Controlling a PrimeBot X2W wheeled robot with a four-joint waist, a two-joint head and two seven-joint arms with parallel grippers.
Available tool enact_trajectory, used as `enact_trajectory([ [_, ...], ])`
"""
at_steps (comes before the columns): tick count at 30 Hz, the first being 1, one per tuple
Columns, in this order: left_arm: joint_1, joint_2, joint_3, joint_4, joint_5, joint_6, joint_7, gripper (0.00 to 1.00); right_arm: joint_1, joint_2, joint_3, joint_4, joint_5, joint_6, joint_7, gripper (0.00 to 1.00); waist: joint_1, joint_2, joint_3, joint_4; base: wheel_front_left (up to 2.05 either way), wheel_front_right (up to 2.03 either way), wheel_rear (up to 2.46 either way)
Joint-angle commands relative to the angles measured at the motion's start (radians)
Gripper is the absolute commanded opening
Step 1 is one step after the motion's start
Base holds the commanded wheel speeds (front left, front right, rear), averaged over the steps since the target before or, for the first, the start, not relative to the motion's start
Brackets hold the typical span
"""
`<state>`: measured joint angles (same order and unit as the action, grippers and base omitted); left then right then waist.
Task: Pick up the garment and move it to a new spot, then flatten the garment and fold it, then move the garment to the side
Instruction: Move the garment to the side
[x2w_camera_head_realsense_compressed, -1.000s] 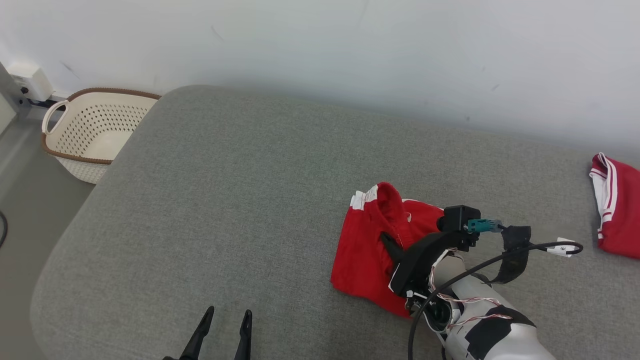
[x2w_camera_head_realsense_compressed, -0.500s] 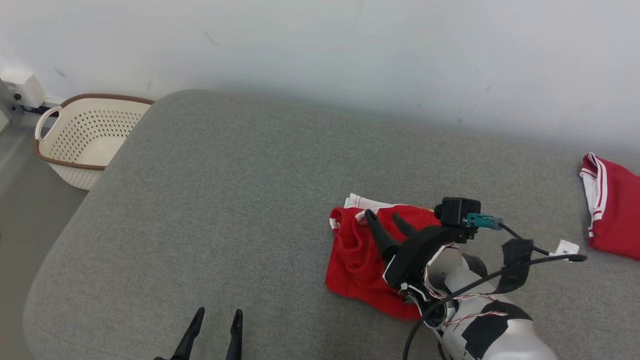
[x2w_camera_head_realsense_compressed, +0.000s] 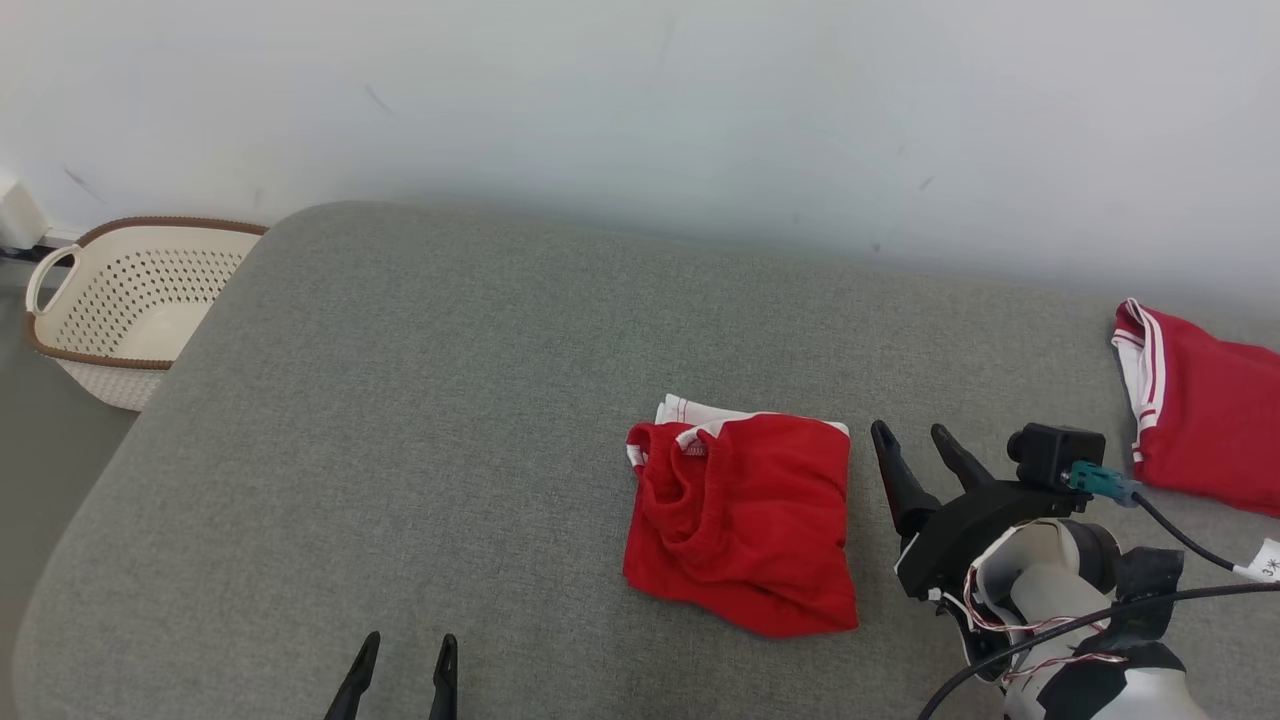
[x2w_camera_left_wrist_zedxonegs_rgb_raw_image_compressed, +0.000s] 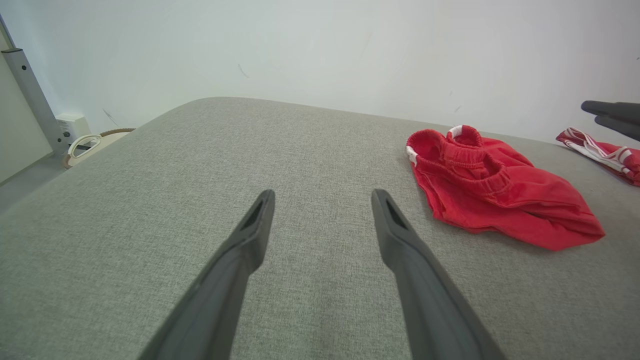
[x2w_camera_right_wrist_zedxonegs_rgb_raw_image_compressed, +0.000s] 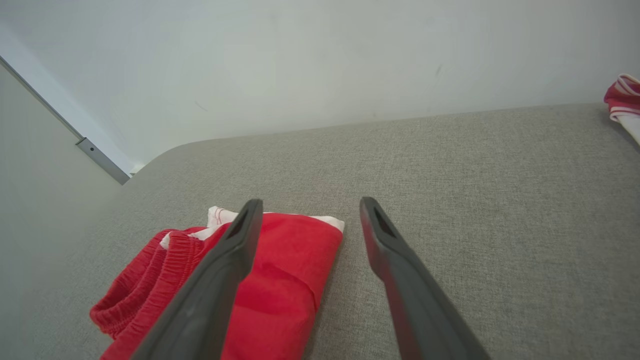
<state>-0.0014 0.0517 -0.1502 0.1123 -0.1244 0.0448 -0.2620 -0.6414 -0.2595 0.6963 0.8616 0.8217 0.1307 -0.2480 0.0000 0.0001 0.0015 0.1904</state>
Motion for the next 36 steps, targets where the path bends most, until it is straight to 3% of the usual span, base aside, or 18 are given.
enact_trajectory([
  [1,0.004,0.002,0.005,-0.002,0.009,-0.007,-0.003,1.00,0.014,0.005,-0.005,0.009,-0.010,0.000,-0.007,1.00,0.0000,-0.0001,0.001,-0.001,0.00,0.00,0.00],
  [14,-0.018,0.001,0.002,-0.013,0.027,-0.010,-0.003,1.00,0.025,0.071,-0.007,0.132,0.013,0.000,0.083,1.00,0.0000,-0.0001,0.028,0.021,0.00,0.00,0.00],
  [23,-0.019,0.000,0.004,-0.014,0.025,-0.010,-0.003,1.00,0.019,0.112,-0.003,0.177,0.099,0.000,0.187,1.00,0.0000,-0.0001,0.038,0.038,0.00,0.00,0.00],
  [26,-0.020,0.000,0.005,-0.014,0.021,-0.008,-0.003,1.00,0.023,0.123,0.008,0.159,0.128,0.000,0.215,0.00,0.0000,-0.0001,0.040,0.041,0.00,0.00,0.00],
  [36,-0.014,-0.001,0.010,-0.019,0.012,0.003,-0.003,1.00,-0.036,0.063,0.074,0.146,0.097,0.000,0.148,0.00,0.0000,-0.0001,0.042,0.028,0.00,0.00,0.00],
])
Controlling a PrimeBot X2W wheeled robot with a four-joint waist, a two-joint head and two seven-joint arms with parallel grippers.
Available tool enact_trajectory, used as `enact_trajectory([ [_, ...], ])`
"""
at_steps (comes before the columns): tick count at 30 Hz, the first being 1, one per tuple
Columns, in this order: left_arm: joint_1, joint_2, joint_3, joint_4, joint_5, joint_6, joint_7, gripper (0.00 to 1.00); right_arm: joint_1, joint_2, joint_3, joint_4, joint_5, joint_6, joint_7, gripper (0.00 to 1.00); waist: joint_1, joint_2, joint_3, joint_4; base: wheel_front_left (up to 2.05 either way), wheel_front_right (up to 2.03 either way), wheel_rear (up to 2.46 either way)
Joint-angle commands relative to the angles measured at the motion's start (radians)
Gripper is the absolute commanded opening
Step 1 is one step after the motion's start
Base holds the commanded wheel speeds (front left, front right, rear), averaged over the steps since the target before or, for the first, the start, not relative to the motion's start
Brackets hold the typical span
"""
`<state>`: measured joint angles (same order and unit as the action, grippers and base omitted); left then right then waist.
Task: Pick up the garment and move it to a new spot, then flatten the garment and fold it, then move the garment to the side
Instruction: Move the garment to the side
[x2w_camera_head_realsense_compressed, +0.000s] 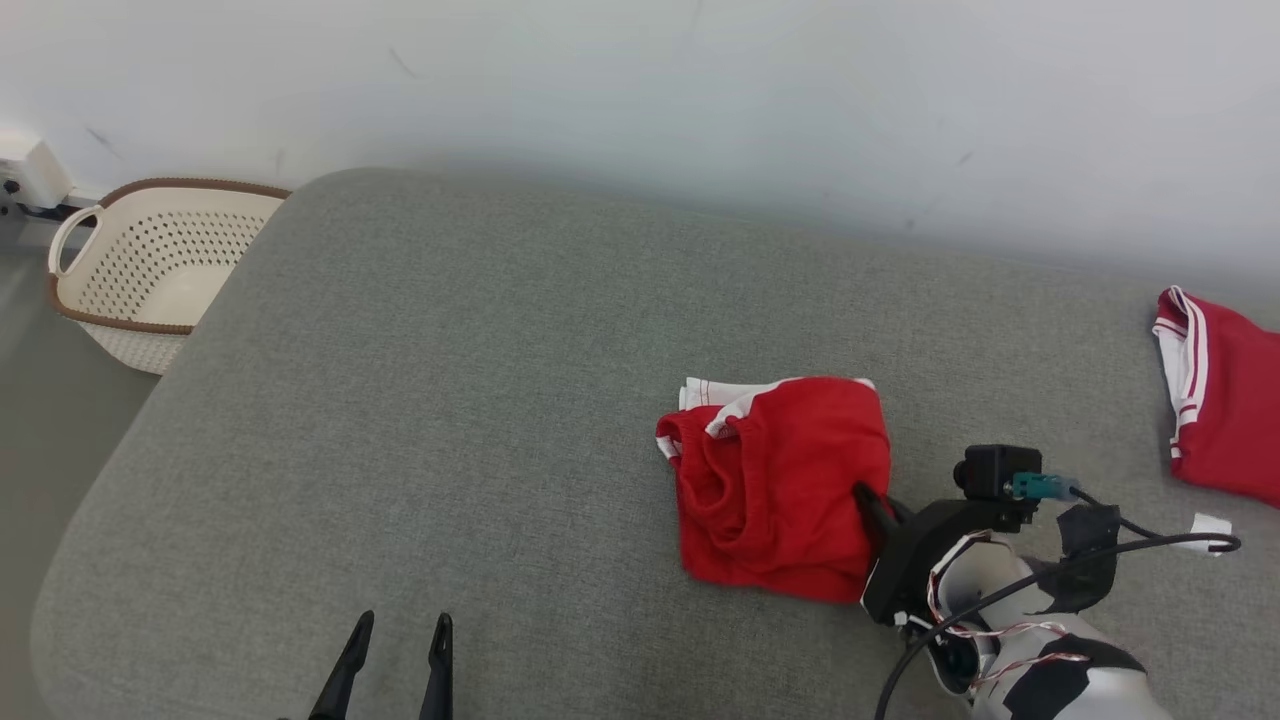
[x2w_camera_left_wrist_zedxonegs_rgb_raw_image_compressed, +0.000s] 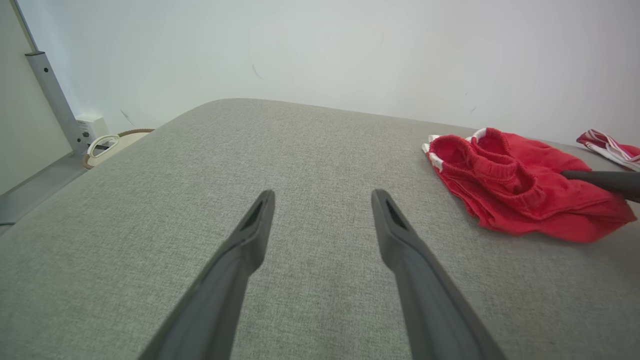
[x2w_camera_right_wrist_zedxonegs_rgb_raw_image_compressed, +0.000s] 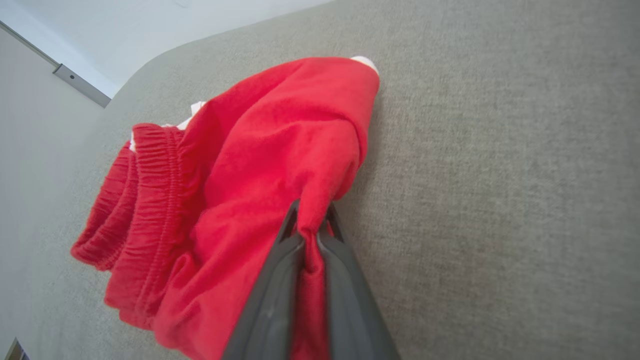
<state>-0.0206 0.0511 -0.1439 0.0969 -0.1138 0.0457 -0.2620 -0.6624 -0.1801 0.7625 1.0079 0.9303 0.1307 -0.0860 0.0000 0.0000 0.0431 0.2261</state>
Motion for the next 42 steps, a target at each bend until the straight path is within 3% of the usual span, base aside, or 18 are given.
enact_trajectory([
  [1,0.009,0.000,0.005,-0.007,-0.001,0.006,-0.003,1.00,-0.024,-0.022,0.014,0.001,-0.018,0.000,-0.024,0.00,0.0000,0.0000,0.001,-0.013,0.00,0.00,0.00],
  [7,0.013,0.000,0.009,-0.027,-0.004,0.017,-0.003,1.00,-0.101,-0.086,0.068,-0.009,-0.070,0.000,-0.058,0.00,0.0000,0.0000,0.025,-0.065,0.00,0.00,0.00],
  [21,-0.054,0.000,0.033,-0.095,0.016,0.032,-0.003,1.00,-0.312,-0.268,0.198,-0.075,-0.139,0.000,-0.005,0.00,0.0000,0.0000,0.147,-0.185,0.00,0.00,0.00],
  [37,-0.105,0.018,0.061,-0.187,0.062,0.024,-0.003,1.00,-0.518,-0.482,0.296,-0.118,-0.095,0.000,0.065,0.00,0.0000,0.0000,0.267,-0.237,0.00,0.00,0.00],
  [42,-0.104,0.021,0.065,-0.200,0.073,0.024,-0.003,1.00,-0.547,-0.537,0.297,-0.125,-0.030,0.000,0.108,0.00,0.0000,0.0000,0.295,-0.257,0.00,0.00,0.00],
])
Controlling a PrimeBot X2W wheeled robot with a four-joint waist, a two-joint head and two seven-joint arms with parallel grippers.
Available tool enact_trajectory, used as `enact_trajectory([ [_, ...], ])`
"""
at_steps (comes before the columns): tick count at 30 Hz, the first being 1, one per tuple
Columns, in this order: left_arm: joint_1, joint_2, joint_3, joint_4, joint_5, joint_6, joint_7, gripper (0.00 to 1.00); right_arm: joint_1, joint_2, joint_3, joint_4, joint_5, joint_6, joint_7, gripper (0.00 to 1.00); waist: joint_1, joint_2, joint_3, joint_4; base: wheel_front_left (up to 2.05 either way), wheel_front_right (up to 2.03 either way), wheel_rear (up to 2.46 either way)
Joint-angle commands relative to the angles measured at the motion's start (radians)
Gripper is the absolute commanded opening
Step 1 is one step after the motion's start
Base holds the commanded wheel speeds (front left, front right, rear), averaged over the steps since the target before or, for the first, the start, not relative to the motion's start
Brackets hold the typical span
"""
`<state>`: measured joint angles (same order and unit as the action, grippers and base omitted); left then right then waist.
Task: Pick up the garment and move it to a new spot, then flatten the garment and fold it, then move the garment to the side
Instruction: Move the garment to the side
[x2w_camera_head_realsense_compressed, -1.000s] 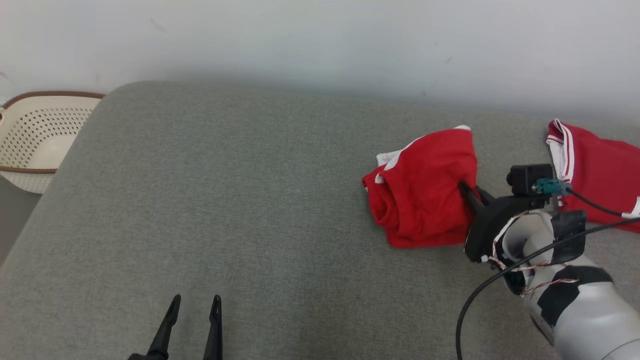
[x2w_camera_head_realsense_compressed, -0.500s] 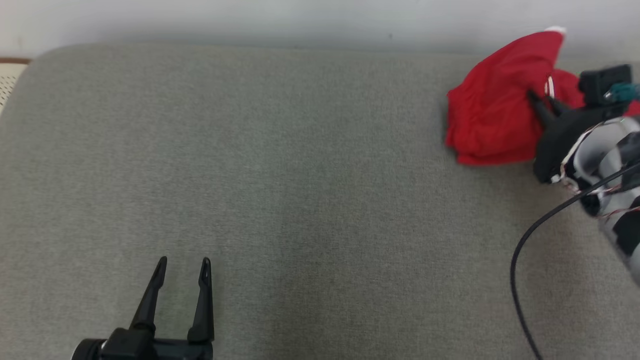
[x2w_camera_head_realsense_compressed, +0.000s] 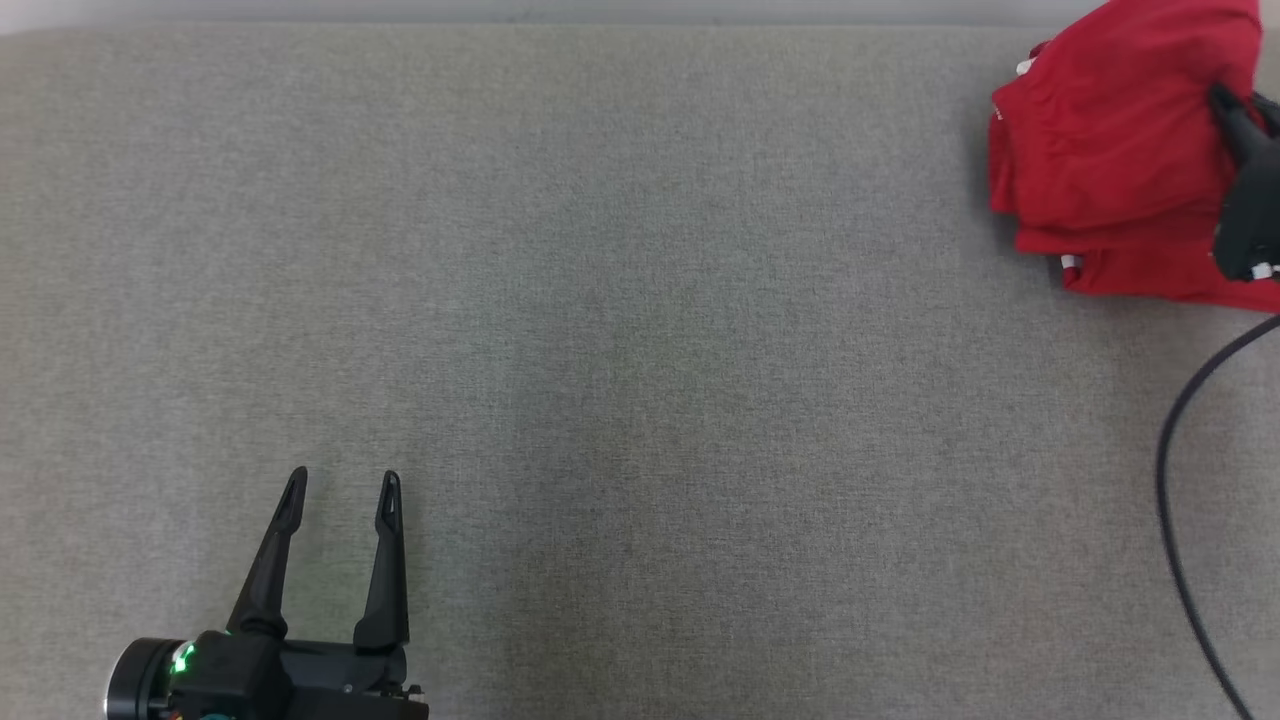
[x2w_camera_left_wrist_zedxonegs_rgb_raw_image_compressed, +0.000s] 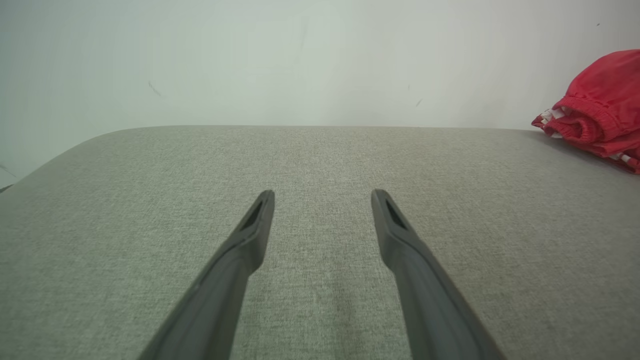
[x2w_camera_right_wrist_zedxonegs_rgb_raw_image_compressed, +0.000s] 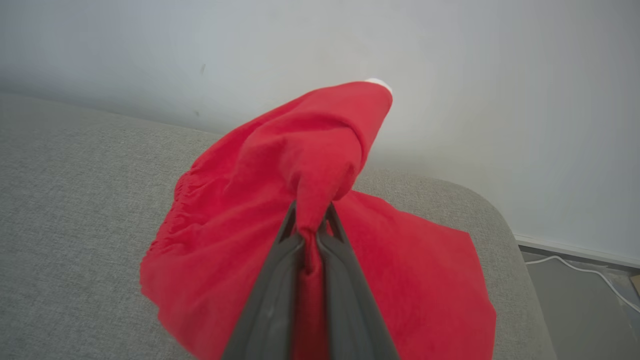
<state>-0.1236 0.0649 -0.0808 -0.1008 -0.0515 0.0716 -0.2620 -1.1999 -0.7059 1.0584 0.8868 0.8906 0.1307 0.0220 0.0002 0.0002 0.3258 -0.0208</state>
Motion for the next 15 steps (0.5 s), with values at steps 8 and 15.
enact_trajectory([
  [8,-0.025,0.017,0.005,-0.015,0.018,-0.006,-0.003,1.00,-0.045,-0.077,0.013,0.041,0.039,0.000,0.006,0.00,-0.0002,-0.0002,0.052,-0.021,0.00,0.00,0.00],
  [15,-0.031,0.023,0.004,-0.017,0.022,-0.008,-0.003,1.00,-0.050,-0.084,0.012,0.113,0.064,0.000,-0.012,0.00,-0.0002,-0.0002,0.074,-0.018,0.00,0.00,0.00],
])
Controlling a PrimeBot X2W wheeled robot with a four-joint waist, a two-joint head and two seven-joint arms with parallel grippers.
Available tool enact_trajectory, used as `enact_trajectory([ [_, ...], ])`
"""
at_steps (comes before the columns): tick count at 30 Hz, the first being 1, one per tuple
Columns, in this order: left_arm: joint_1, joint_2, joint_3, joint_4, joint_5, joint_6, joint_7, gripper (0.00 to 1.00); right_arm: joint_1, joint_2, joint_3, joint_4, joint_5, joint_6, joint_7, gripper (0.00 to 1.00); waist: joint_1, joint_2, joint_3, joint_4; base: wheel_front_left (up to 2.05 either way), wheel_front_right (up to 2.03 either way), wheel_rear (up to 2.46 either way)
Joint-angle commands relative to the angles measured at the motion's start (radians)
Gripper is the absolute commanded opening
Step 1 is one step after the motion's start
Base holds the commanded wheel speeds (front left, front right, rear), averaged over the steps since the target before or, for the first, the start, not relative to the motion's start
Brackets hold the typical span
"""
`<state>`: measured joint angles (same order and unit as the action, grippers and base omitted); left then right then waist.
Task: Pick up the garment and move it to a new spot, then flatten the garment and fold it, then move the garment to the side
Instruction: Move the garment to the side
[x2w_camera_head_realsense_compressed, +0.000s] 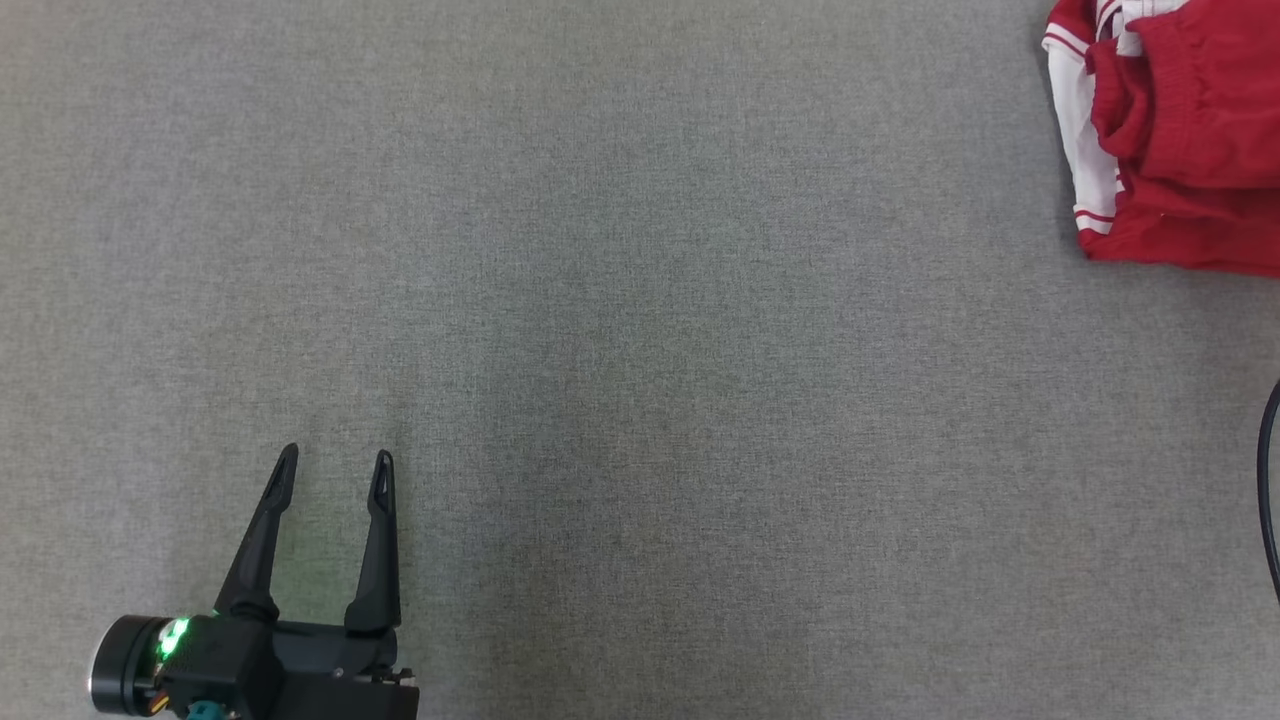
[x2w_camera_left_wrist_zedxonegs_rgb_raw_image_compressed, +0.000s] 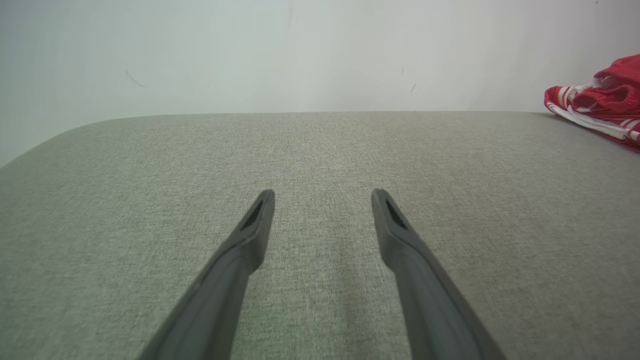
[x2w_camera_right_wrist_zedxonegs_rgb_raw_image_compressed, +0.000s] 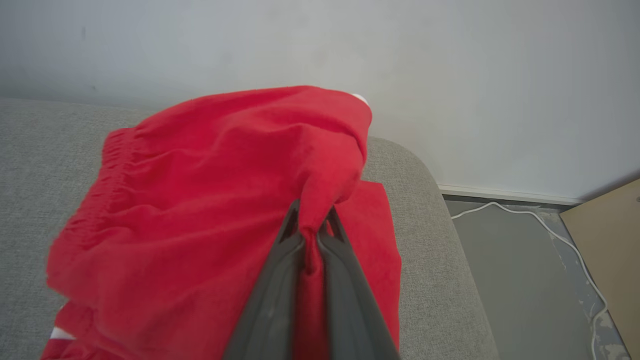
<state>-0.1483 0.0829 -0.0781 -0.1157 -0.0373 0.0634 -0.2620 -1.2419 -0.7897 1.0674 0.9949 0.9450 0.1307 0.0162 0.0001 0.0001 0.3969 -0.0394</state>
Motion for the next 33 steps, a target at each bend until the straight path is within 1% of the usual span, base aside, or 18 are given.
enact_trajectory([
  [1,-0.007,0.006,0.002,-0.001,0.006,0.001,-0.003,1.00,-0.007,0.003,0.005,0.013,0.011,0.000,-0.010,0.00,-0.0001,-0.0001,0.005,0.001,0.00,0.00,0.00],
  [5,-0.010,0.007,0.002,0.001,0.006,0.001,-0.003,1.00,-0.009,0.013,0.011,0.037,0.014,0.000,-0.014,0.00,-0.0001,-0.0001,0.007,0.002,0.00,0.00,0.00],
  [6,-0.012,0.007,0.002,0.002,0.006,0.001,-0.003,1.00,-0.013,0.014,0.014,0.048,0.009,0.000,-0.014,0.19,-0.0001,-0.0001,0.007,0.002,0.00,0.00,0.00],
  [7,-0.012,0.007,0.001,0.003,0.006,0.001,-0.003,1.00,-0.016,0.014,0.019,0.060,0.000,0.000,-0.011,0.40,-0.0001,-0.0001,0.007,0.003,0.00,0.00,0.00],
  [8,-0.013,0.007,0.001,0.004,0.006,0.002,-0.003,1.00,-0.021,0.016,0.025,0.073,-0.007,0.000,-0.008,1.00,-0.0001,-0.0001,0.008,0.004,0.00,0.00,0.00],
  [14,-0.014,0.003,-0.001,0.016,0.003,0.007,-0.003,1.00,-0.041,0.033,0.045,0.130,-0.051,0.000,-0.058,1.00,-0.0001,-0.0001,-0.006,0.006,0.00,0.00,0.00],
  [19,0.002,-0.001,0.007,0.029,-0.012,0.013,-0.003,1.00,-0.048,0.070,0.024,0.125,-0.028,0.000,-0.135,1.00,-0.0001,-0.0001,-0.044,0.002,0.00,0.00,0.00],
  [25,0.037,-0.006,0.018,0.047,-0.024,0.014,-0.003,1.00,0.010,0.113,-0.002,0.060,0.021,0.000,-0.239,1.00,-0.0001,-0.0001,-0.110,-0.003,0.00,0.00,0.00],
  [29,0.057,-0.009,0.028,0.053,-0.039,0.015,-0.003,1.00,0.057,0.140,-0.035,0.010,0.036,0.000,-0.275,1.00,-0.0001,-0.0001,-0.162,-0.005,0.00,0.00,0.00],
  [31,0.072,-0.011,0.031,0.058,-0.043,0.014,-0.003,1.00,0.082,0.157,-0.069,-0.027,0.030,0.000,-0.281,1.00,-0.0001,-0.0001,-0.187,-0.008,0.00,0.00,0.00],
  [33,0.081,-0.011,0.038,0.061,-0.047,0.014,-0.003,1.00,0.107,0.164,-0.134,-0.088,-0.004,0.000,-0.282,1.00,-0.0001,-0.0001,-0.209,-0.012,0.00,0.00,0.00],
])
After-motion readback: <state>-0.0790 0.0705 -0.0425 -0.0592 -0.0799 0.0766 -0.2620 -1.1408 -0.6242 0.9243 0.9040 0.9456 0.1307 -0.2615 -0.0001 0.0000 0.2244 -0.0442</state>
